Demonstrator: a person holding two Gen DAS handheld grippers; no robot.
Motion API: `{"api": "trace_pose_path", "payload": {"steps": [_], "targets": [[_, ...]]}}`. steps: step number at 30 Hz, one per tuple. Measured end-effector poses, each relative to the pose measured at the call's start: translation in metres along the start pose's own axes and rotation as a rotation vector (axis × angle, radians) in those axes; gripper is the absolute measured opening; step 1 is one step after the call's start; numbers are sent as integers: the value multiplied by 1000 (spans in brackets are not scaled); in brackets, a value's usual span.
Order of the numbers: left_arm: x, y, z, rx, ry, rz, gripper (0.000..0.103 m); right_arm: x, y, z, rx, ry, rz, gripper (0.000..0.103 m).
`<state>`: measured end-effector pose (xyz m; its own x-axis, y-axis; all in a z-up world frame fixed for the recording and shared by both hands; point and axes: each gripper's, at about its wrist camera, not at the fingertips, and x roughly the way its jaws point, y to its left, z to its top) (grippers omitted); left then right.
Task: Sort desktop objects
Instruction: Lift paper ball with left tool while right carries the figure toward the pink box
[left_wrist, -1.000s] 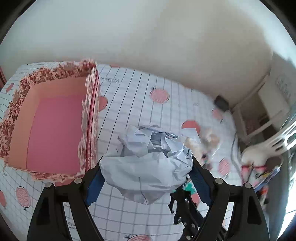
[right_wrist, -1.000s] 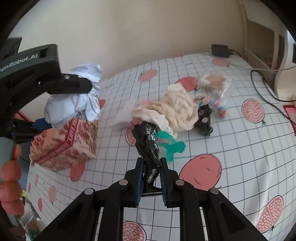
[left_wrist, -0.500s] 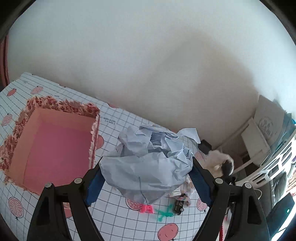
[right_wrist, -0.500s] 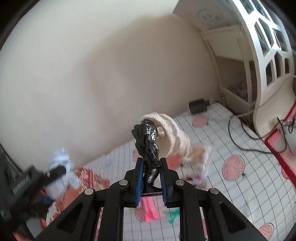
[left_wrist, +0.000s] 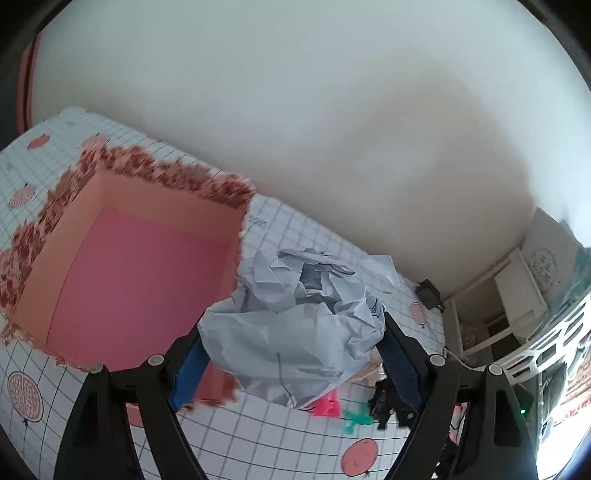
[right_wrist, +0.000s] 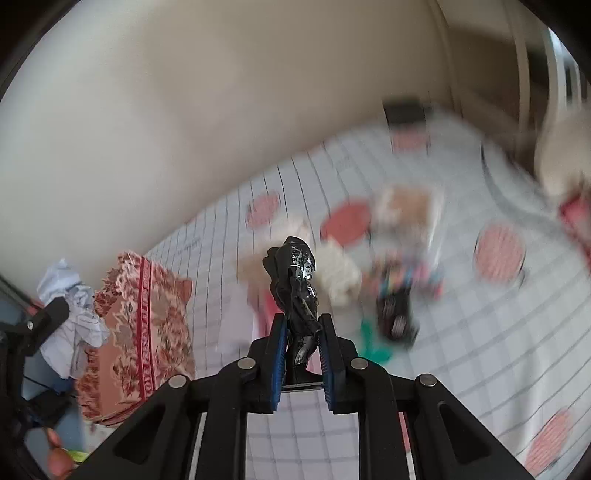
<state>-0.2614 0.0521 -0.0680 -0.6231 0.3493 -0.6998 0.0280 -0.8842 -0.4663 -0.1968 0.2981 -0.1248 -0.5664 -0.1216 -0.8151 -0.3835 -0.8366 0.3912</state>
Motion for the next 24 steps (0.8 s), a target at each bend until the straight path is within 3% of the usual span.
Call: {"api": "trace_pose_path", "payload": {"steps": [2, 5, 9, 13, 24], "targets": [[4, 10, 2, -24, 1, 7, 85, 6, 3, -6, -33, 23, -50, 18], [2, 18, 5, -47, -5, 11, 85, 9, -2, -8, 14, 40, 8, 18], [1, 26, 5, -55, -12, 11, 85, -20, 26, -5, -89, -72, 8, 18], [4, 30, 4, -70, -23, 13, 85, -45, 38, -4, -99, -191, 123, 18], [-29, 39, 6, -76, -111, 36, 85, -88, 74, -11, -139, -427, 301, 18]]}}
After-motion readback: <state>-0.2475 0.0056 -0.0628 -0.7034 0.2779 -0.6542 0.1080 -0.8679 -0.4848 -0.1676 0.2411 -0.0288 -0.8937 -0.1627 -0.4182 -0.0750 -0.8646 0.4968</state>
